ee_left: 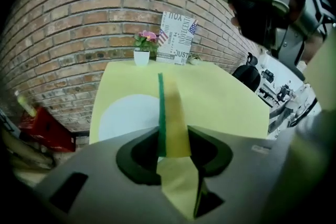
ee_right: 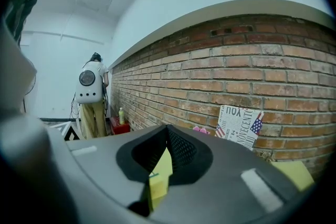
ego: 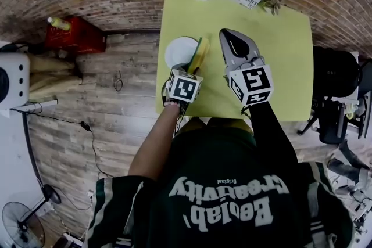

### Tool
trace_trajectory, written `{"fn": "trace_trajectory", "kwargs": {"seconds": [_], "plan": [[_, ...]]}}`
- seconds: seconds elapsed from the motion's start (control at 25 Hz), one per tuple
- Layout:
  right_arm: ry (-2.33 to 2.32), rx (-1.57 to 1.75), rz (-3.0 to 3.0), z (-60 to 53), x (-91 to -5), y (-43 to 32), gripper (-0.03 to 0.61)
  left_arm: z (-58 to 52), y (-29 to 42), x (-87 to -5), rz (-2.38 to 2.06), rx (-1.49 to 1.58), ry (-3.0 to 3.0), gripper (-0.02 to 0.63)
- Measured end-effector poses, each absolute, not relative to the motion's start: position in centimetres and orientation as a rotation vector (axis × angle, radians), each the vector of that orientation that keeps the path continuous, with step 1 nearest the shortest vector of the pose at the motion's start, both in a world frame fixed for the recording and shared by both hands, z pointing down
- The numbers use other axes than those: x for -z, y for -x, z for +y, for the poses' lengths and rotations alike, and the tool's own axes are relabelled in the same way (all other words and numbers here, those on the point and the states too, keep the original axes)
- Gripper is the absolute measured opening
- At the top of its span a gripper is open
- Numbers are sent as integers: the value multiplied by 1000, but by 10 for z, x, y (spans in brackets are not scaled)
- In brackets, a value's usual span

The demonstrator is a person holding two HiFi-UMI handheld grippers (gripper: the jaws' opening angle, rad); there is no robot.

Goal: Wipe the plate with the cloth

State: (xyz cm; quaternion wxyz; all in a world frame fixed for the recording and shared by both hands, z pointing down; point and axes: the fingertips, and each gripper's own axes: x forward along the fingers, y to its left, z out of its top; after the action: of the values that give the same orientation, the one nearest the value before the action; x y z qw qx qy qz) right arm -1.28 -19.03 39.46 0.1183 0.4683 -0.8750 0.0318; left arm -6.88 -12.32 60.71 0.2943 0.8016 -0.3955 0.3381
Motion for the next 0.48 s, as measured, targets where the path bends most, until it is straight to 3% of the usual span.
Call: {"fn": "trace_trajectory", "kwargs": {"seconds": [0.48], "plan": [[-1357,-95,-2575,-196,-393,22,14,-134,140,-606,-1218,-892,-1973,140]]}}
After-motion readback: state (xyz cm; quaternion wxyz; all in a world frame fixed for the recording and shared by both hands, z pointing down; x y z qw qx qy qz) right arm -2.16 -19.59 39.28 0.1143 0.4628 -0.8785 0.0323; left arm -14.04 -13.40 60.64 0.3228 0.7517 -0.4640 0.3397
